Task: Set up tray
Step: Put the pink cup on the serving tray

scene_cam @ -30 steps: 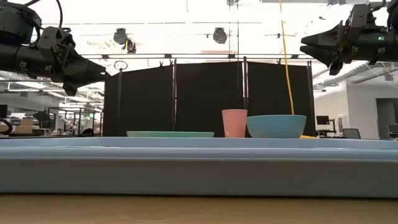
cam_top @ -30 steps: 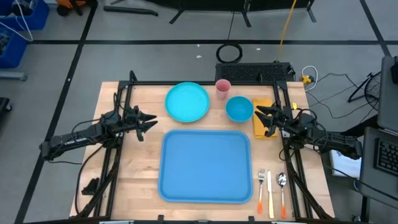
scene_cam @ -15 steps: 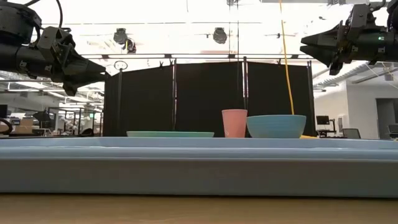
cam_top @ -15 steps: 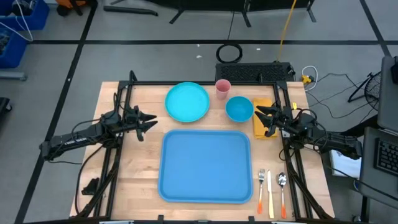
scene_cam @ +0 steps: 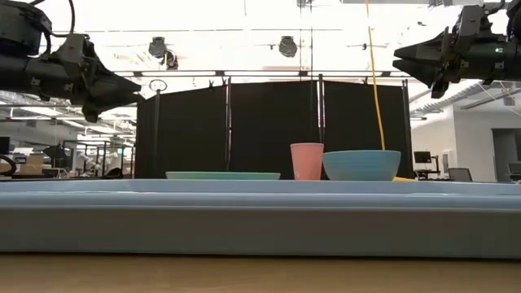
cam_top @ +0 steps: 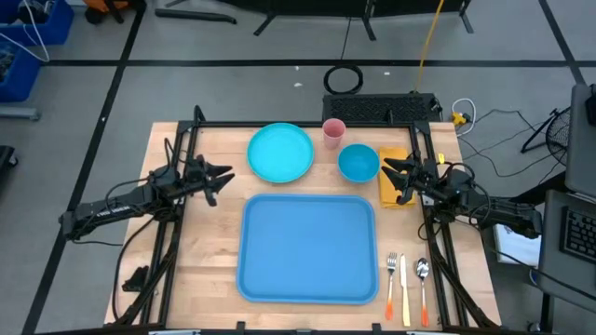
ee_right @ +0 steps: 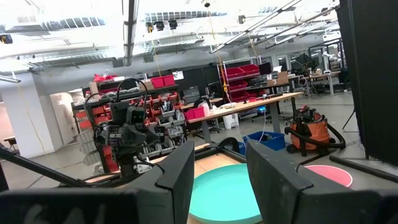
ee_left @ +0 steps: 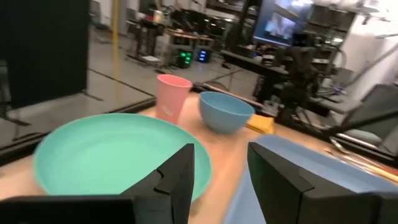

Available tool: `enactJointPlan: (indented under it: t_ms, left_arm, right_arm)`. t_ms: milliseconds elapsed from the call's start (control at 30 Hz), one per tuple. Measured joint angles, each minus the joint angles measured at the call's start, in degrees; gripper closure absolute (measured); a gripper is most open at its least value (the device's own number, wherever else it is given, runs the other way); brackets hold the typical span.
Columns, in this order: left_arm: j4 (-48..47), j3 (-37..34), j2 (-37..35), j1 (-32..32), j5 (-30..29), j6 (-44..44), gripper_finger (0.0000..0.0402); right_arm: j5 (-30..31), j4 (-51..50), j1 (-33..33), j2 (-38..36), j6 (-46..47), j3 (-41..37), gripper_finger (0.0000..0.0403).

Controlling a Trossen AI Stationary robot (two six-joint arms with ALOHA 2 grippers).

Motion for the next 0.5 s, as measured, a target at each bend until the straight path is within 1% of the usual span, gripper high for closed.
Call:
enactJointPlan:
  t_ms: [100,233,367,433,467,500]
  left_arm:
    - [-0.03,0.00,-0.01,0.00,-0.76,0.41,0.0249]
    - [-0.14,0.00,0.00,-0.01,-0.44,3.21,0.0249]
    - [-0.63,0.00,0.01,0.00,-0.42,3.38,0.0249]
    - [-0.63,0.00,0.00,0.00,-0.57,3.42,0.0249]
    - [-0.63,0.00,-0.01,-0.02,-0.57,3.42,0.0249]
    - [-0.60,0.00,-0.01,0.00,-0.62,3.48,0.0249]
  right_arm:
    - [0.00,1.07,-0.01,0.01,0.00,0.01,0.0266]
    - [0.00,1.94,0.00,0.00,0.00,0.00,0.0266]
    - [0.04,2.46,0.00,0.01,0.04,-0.01,0.0266]
    - [0.10,3.84,-0.01,0.03,1.69,0.00,0.0266]
    - [0.95,4.80,0.01,0.30,2.94,0.01,0.0266]
    - [3.06,5.99,0.01,0.76,4.21,0.01,0.0267]
